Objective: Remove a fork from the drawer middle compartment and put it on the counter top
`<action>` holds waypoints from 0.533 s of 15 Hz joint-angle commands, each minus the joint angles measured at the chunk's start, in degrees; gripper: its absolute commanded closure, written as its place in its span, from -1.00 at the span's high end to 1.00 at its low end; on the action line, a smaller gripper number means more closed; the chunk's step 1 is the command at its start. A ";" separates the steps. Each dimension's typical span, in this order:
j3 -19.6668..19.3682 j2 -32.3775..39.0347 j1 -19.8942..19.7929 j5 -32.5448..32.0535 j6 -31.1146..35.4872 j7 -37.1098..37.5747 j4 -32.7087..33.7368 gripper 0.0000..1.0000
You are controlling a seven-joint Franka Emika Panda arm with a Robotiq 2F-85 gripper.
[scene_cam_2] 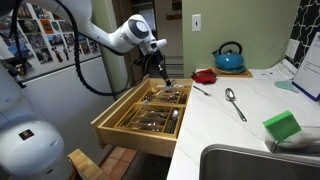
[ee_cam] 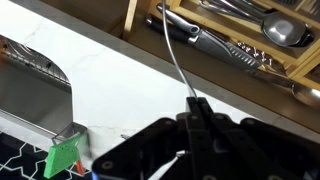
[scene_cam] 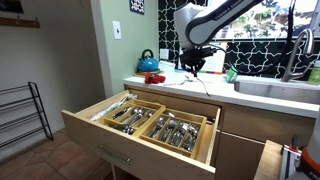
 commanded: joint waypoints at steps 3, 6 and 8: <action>2.31 1.97 -3.32 -3.38 -4.37 -0.37 2.80 -0.98; 1.65 5.76 -4.80 -8.35 -10.39 -6.11 7.76 -0.98; 0.87 9.35 -5.53 -11.72 -10.86 -11.93 11.44 -0.98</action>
